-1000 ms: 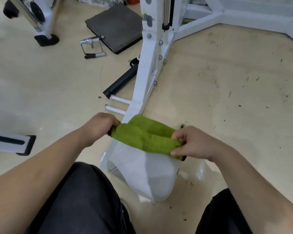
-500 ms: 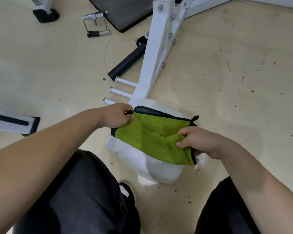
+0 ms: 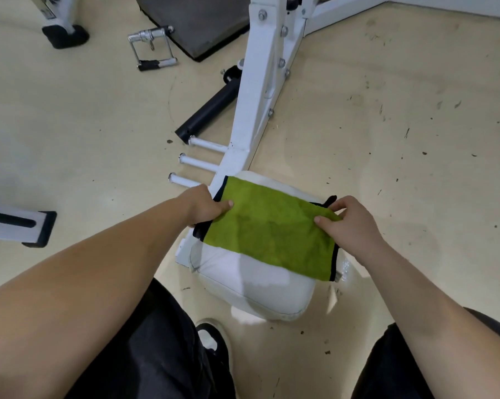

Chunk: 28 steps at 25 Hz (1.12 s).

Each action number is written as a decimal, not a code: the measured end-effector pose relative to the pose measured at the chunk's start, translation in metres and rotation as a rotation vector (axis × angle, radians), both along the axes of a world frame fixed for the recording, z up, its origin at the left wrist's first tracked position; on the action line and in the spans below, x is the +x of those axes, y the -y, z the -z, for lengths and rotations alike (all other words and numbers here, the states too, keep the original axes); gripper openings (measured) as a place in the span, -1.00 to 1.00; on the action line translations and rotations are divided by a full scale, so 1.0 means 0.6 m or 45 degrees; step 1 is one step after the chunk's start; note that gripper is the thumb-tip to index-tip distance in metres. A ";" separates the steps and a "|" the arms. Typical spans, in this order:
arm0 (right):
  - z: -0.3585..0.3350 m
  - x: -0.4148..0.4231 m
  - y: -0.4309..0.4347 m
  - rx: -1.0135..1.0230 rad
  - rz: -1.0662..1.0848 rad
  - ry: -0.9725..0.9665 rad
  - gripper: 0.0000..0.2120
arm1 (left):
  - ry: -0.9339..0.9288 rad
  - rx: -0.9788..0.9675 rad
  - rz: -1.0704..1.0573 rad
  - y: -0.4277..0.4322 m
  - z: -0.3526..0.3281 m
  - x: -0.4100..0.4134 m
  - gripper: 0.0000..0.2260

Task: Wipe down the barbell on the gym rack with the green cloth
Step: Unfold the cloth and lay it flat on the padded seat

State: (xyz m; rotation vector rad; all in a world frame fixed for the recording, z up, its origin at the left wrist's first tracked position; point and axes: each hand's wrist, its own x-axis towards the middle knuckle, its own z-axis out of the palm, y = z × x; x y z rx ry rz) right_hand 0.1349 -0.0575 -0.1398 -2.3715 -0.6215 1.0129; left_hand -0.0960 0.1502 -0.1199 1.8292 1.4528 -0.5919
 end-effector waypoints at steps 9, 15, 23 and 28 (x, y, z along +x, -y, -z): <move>0.012 0.003 -0.008 -0.069 -0.261 0.254 -0.71 | -0.170 0.270 0.049 0.042 0.015 0.032 -0.54; -0.002 0.001 -0.025 -0.148 -0.283 0.292 -0.74 | -0.079 0.416 0.152 0.064 0.021 0.040 -0.74; -0.009 -0.002 -0.047 0.038 -0.247 -0.046 -0.74 | 0.218 0.393 -0.132 0.026 -0.087 0.039 -0.81; -0.023 0.004 -0.060 0.205 -0.028 -0.198 -0.77 | 0.332 0.390 -0.039 0.092 -0.141 0.090 -0.79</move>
